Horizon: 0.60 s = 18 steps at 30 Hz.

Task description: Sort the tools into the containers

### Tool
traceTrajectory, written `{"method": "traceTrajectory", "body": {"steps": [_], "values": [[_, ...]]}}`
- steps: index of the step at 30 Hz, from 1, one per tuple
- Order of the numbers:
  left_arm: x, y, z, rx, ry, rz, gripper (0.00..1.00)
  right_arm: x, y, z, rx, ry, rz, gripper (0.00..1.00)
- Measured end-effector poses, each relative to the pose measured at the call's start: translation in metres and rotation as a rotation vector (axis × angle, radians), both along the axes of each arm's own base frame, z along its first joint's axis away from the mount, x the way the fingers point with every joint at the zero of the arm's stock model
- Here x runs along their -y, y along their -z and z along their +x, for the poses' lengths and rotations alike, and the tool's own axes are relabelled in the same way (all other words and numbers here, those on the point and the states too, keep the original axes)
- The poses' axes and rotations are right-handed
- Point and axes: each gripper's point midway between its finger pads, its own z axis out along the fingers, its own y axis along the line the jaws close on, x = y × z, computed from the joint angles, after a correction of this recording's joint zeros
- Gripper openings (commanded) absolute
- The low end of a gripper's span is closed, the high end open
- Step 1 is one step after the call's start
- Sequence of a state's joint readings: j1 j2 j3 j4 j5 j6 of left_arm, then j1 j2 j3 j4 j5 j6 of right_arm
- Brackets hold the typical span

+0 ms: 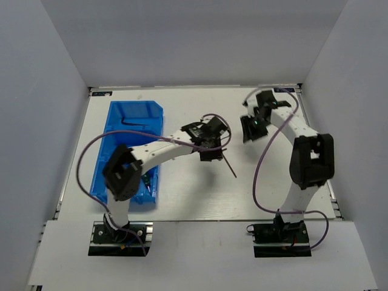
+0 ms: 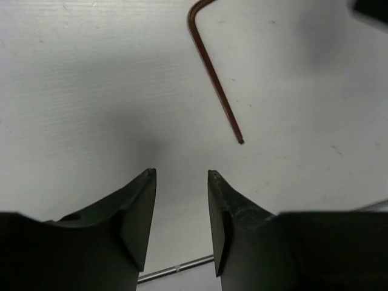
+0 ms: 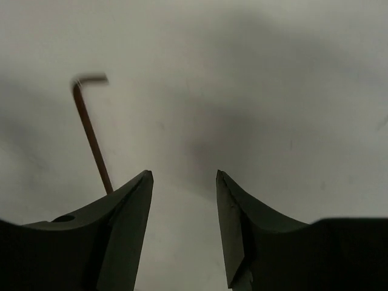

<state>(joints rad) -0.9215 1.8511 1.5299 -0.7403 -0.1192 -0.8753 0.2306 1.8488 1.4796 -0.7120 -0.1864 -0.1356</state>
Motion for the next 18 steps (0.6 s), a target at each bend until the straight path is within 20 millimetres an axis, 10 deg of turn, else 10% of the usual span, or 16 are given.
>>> {"method": "traceTrajectory", "body": {"steps": [3, 7, 18], "values": [[0.028, 0.020, 0.016, -0.068, -0.048, 0.053, 0.50, 0.041, 0.008, -0.052, -0.133, 0.077, -0.037, 0.53], [0.065, 0.036, 0.035, -0.087, -0.091, 0.077, 0.52, 0.047, -0.032, -0.074, -0.026, 0.097, 0.007, 0.53], [0.046, 0.055, 0.016, -0.146, -0.171, 0.198, 0.50, 0.063, -0.045, -0.094, -0.009, 0.218, 0.108, 0.51]]}}
